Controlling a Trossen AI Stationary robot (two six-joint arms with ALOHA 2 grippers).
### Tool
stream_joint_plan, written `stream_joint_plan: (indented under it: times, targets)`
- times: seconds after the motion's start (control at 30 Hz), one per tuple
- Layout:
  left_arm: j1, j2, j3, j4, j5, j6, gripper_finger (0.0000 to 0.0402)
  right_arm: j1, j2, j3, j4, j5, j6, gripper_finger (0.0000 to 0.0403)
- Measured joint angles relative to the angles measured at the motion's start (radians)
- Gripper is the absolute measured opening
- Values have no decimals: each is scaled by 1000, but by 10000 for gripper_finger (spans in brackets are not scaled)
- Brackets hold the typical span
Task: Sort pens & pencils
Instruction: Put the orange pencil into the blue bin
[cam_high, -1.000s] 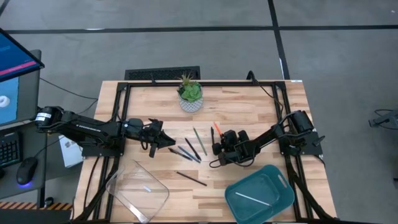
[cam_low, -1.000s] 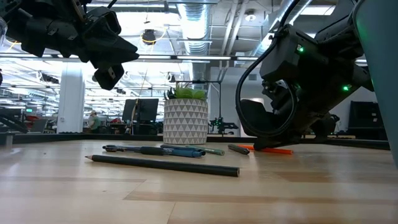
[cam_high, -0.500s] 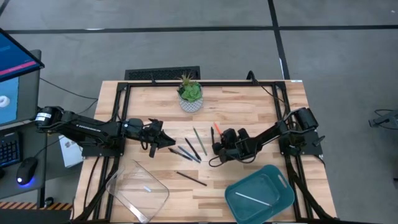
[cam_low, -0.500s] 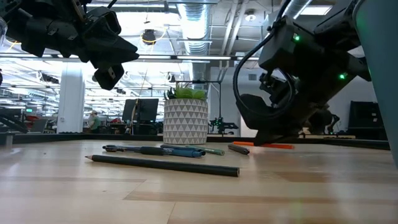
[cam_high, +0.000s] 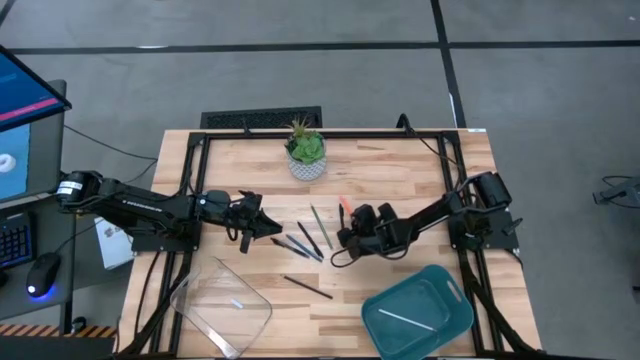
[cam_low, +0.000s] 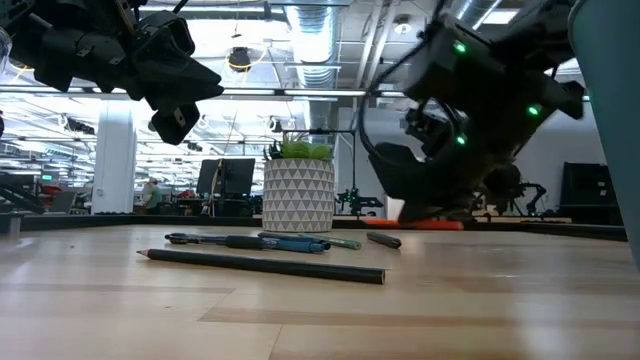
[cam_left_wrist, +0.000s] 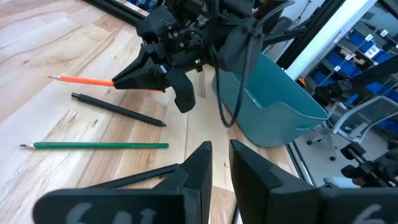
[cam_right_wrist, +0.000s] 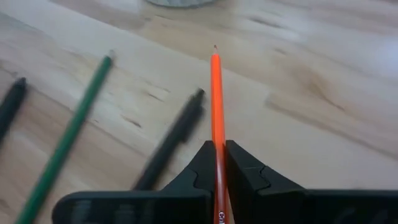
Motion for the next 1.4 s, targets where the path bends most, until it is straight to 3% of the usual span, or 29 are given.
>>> stream_joint_plan:
  times: [0.4, 0.67, 1.0, 1.4]
  targets:
    - [0, 0, 0, -7, 0, 0, 46, -43, -1, 286, -165, -13, -275, 43]
    - [0, 0, 0, -28, 0, 0, 46, -8, -2, 472, -271, 47, -428, 42]
    - [0, 0, 0, -28, 0, -2, 46, 77, -3, 635, -582, 128, -350, 43]
    - [0, 0, 0, -27, -13, -5, 46, 247, -23, 643, -618, 130, -301, 43]
